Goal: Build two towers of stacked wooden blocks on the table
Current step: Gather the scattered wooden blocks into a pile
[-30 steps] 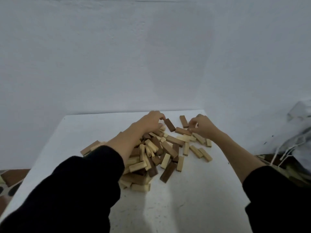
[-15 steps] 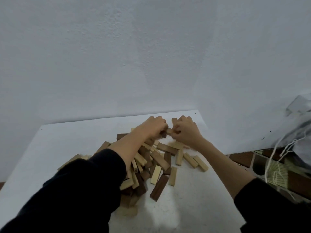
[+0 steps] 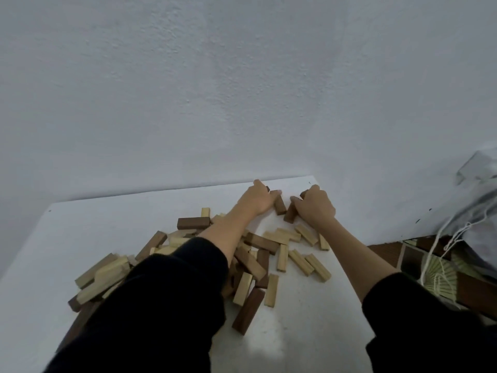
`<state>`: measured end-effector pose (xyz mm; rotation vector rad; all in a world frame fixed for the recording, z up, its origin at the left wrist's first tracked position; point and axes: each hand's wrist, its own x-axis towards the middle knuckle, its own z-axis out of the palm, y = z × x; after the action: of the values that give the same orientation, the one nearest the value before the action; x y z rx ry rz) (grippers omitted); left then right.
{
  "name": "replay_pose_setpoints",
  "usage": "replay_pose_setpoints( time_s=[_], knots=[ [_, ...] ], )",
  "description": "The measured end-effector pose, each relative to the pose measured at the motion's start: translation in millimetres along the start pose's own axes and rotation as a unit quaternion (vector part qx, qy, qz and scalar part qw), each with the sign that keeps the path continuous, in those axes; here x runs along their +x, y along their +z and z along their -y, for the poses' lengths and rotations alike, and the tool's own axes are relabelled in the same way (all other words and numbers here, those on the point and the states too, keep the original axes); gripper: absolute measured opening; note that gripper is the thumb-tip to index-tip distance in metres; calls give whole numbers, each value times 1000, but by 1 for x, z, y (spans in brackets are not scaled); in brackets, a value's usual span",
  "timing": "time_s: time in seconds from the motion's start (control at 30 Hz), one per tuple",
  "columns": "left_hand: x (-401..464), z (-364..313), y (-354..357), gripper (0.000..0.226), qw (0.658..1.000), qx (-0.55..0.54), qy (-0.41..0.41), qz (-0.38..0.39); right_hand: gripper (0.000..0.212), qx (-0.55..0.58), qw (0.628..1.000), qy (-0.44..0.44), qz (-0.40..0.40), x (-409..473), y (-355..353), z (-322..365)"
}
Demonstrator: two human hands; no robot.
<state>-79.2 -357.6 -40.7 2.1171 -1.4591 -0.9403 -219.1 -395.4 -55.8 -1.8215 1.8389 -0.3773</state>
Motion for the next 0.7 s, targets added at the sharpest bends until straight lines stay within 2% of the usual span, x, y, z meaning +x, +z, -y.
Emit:
replay_pose_setpoints(
  time_s=[0.1, 0.23, 0.37, 0.5, 0.63, 0.7],
  knots=[
    [5, -2, 9, 69, 999, 32, -13, -17, 38, -36, 999, -8, 7, 2, 4, 1],
    [4, -4, 13, 26, 999, 31, -10, -37, 28, -10, 1000, -8, 18, 1, 3, 3],
    [-1, -2, 7, 35, 996, 77, 14, -42, 31, 90, 995, -5, 45, -2, -4, 9],
    [-7, -2, -4, 21, 994, 86, 62, -36, 38, 198, 980, -7, 32, -4, -22, 9],
    [-23, -3, -12, 20, 992, 53, 110, 39, 35, 183, 977, -28, 106, -11, -41, -5],
    [-31, -1, -11, 21, 989, 64, 120, 49, 35, 163, 978, -44, 124, -17, -44, -14]
  ],
)
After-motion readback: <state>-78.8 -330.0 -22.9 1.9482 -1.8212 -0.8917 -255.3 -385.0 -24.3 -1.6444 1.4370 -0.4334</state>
